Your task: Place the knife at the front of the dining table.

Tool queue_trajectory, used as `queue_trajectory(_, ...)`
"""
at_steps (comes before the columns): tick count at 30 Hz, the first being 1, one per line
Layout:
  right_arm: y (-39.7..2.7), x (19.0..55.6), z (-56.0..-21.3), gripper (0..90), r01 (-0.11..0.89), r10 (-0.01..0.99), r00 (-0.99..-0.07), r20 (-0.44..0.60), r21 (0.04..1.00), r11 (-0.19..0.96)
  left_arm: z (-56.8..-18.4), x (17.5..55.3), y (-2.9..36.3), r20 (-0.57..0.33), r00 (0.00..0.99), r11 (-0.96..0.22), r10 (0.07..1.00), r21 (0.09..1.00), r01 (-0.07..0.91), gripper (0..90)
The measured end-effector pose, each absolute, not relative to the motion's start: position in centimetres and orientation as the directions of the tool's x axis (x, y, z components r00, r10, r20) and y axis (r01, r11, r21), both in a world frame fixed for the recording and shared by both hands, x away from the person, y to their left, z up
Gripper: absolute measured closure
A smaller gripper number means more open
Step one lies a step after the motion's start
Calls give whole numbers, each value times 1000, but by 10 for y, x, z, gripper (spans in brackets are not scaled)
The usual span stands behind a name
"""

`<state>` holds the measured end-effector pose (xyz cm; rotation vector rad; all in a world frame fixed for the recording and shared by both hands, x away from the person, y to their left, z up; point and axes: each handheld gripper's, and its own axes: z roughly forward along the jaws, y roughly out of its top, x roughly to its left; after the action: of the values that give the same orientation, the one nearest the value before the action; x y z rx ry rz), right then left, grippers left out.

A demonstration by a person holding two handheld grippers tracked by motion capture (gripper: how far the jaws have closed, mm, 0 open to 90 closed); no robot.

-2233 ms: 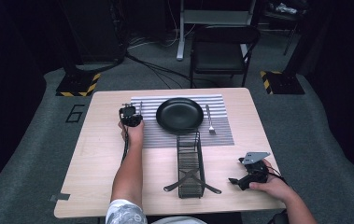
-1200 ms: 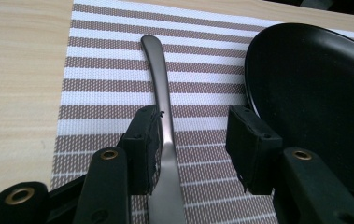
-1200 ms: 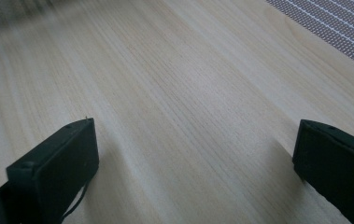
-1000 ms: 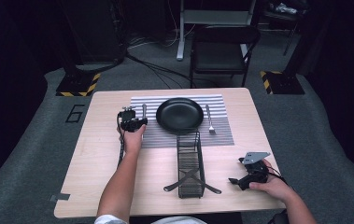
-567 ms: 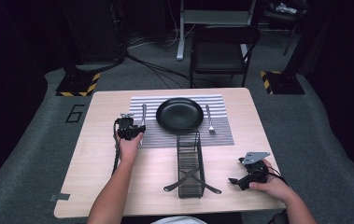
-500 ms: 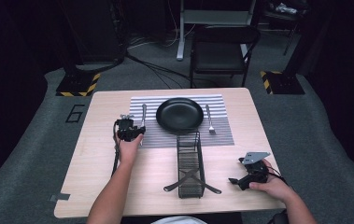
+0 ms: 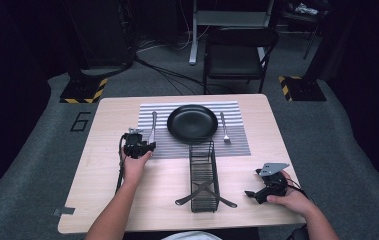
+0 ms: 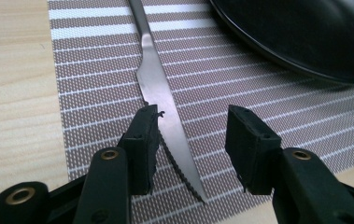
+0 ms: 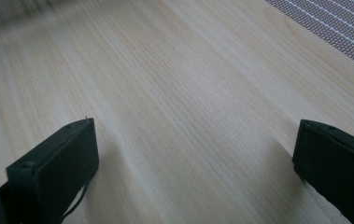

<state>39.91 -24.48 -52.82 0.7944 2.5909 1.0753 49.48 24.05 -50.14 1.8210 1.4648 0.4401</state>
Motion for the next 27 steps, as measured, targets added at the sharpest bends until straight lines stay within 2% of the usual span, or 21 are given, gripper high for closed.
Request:
queue_trajectory(10, -245, 399, -528, 0, 393, 561, -828, -4, 709, 586, -518, 492, 238, -201, 271, -47, 941, 718, 695, 518)
queue_trajectory(27, -245, 399, -528, 0, 394, 562, -827, -3, 709, 584, -518, 489, 233, -199, 281, -55, 939, 719, 693, 515)
